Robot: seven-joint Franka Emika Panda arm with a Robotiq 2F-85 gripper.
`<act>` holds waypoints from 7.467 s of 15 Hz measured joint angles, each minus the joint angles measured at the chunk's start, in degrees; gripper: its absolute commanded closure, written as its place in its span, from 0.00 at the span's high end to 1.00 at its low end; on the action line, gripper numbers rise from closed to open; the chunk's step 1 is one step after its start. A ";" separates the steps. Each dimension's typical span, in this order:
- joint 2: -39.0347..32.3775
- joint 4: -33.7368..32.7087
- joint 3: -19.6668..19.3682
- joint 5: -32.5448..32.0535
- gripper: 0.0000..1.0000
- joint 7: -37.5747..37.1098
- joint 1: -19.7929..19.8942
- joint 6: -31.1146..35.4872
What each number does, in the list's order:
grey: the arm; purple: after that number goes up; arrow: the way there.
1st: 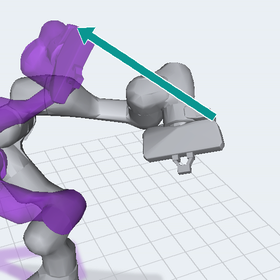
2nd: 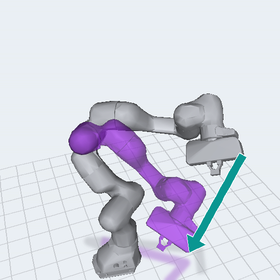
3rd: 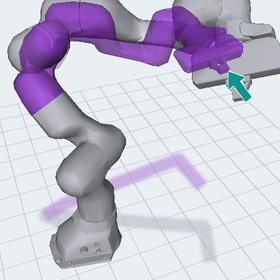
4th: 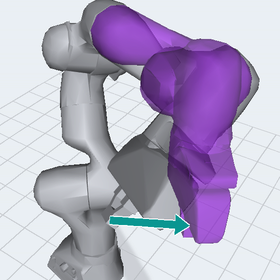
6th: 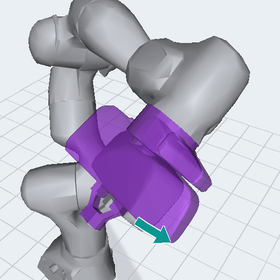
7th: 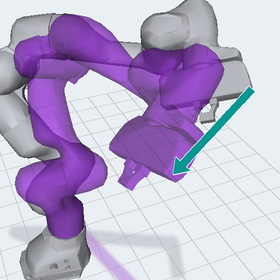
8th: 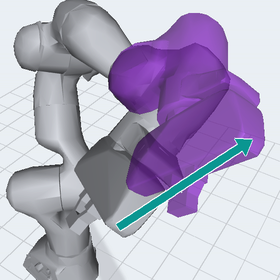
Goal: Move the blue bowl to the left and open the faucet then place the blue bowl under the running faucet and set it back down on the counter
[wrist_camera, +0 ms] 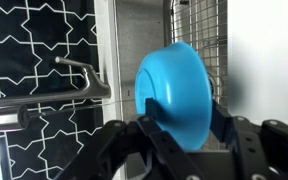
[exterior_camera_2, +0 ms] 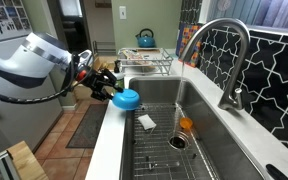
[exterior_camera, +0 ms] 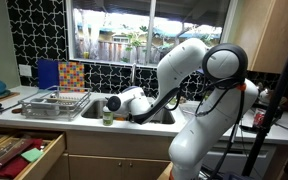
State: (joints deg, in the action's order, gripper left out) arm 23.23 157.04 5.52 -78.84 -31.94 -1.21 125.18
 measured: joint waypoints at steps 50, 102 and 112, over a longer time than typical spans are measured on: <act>-33.36 -31.89 -6.47 -15.80 0.28 -13.05 3.00 -11.08; -5.86 -8.05 -4.90 16.25 0.28 22.21 2.06 3.87; -2.32 -1.83 0.94 16.36 0.28 22.32 -4.64 1.51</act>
State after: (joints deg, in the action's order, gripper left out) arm 20.92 155.21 6.46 -62.48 -9.62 -5.85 126.69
